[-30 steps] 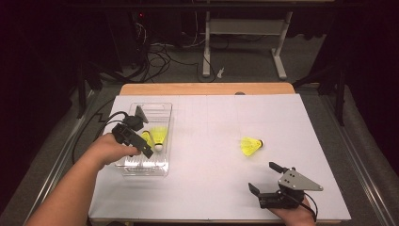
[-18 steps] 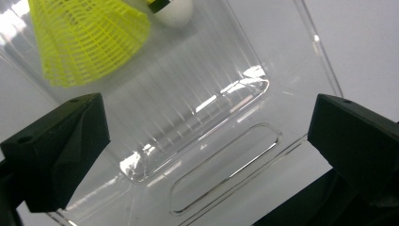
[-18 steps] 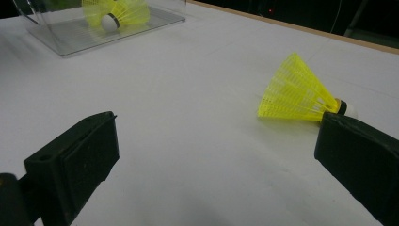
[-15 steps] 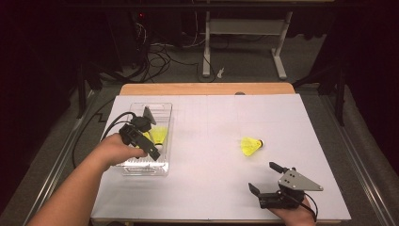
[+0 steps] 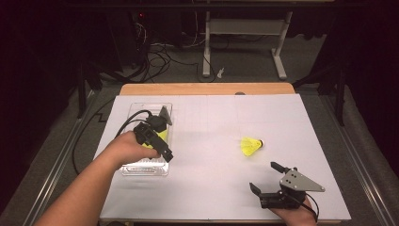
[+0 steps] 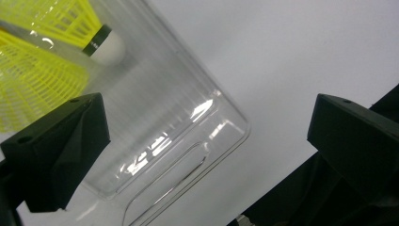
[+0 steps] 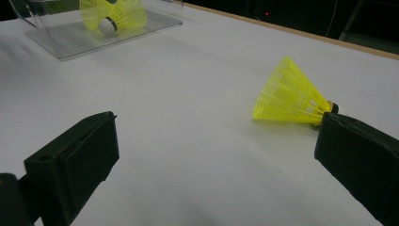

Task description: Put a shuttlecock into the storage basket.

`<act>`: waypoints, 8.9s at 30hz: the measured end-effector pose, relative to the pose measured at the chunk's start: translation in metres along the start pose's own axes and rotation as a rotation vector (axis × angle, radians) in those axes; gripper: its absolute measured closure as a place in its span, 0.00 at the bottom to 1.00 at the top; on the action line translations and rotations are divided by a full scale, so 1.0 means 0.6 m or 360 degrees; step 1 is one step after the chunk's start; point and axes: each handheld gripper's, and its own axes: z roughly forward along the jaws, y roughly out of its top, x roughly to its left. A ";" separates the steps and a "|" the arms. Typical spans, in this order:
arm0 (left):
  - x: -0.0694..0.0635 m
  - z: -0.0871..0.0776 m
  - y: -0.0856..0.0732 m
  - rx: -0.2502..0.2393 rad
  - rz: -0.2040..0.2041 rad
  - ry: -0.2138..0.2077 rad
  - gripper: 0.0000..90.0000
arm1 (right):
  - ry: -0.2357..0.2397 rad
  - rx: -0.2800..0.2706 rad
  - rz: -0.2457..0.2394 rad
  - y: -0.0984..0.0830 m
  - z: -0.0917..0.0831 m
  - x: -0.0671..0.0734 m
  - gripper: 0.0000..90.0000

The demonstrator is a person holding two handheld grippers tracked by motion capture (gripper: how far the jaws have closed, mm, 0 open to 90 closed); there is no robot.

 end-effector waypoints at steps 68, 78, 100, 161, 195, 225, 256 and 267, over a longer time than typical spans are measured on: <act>-0.082 0.048 0.059 0.0049 0.0212 -0.0102 0.01 | -0.0441 0.0112 0.0176 0.063 0.130 -0.066 0.60; -0.080 0.049 0.058 0.0047 0.0207 -0.0103 0.01 | -0.0454 0.0173 0.0156 0.058 0.146 -0.064 0.64; -0.076 0.056 0.054 0.0054 0.0197 -0.0109 0.01 | -0.0523 0.0219 0.0068 0.050 0.145 -0.046 0.93; -0.074 0.059 0.048 0.0011 0.0189 -0.0128 0.01 | -0.0427 -0.0064 0.0069 0.055 0.056 -0.001 1.00; -0.082 0.072 0.051 0.0028 0.0215 -0.0150 0.01 | -0.0201 -0.0052 -0.0097 0.063 0.087 0.073 1.00; -0.110 0.076 0.065 0.0041 0.0252 -0.0170 0.01 | -0.0080 -0.0083 -0.0167 0.076 0.110 0.123 1.00; -0.129 0.084 0.079 -0.0012 0.0291 -0.0230 0.62 | -0.0058 -0.0082 -0.0221 0.078 0.113 0.138 1.00; -0.131 0.081 0.077 -0.0049 0.0307 -0.0250 0.91 | -0.0051 -0.0084 -0.0231 0.078 0.114 0.141 1.00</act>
